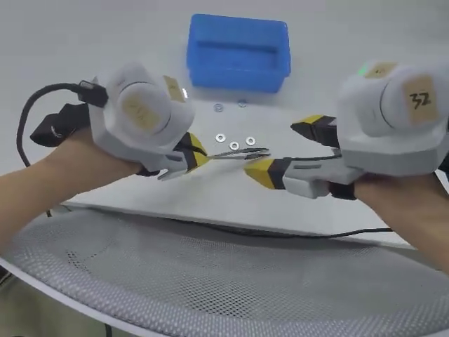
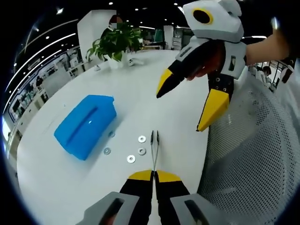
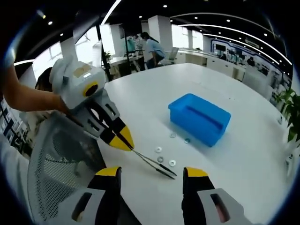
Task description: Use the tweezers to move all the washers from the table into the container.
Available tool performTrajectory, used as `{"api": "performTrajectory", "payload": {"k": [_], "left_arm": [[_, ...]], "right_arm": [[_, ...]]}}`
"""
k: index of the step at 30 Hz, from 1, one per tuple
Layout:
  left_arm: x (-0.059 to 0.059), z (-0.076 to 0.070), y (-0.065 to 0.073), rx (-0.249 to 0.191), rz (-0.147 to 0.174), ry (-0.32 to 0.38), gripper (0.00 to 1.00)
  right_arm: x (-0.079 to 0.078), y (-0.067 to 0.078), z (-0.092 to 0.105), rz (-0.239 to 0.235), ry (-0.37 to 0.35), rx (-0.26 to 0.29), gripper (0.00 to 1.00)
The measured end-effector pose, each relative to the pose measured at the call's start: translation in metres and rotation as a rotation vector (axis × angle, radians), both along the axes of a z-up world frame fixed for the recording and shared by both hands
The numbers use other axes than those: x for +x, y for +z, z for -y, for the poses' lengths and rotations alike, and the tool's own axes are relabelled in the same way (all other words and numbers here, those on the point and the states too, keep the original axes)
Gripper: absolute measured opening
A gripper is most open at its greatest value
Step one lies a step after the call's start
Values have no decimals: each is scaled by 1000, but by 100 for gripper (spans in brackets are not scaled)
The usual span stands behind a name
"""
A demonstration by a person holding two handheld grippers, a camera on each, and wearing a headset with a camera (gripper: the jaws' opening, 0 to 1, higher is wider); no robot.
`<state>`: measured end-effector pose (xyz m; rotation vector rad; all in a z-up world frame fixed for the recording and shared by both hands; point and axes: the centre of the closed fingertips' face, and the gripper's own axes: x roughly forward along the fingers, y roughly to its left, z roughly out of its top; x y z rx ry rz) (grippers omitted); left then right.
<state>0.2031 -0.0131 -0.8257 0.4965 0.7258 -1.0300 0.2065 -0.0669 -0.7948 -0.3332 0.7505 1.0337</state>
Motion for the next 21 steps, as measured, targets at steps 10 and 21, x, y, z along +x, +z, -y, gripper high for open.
{"api": "performTrajectory", "payload": {"k": [10,21], "left_arm": [[-4,20,47,-52,83,-63,0],[-16,36,58,-24,110,-178,0]], "right_arm": [[-9,-9,-14,37,150,-63,32],[-18,-13,-36,98,339,-87,18]]}}
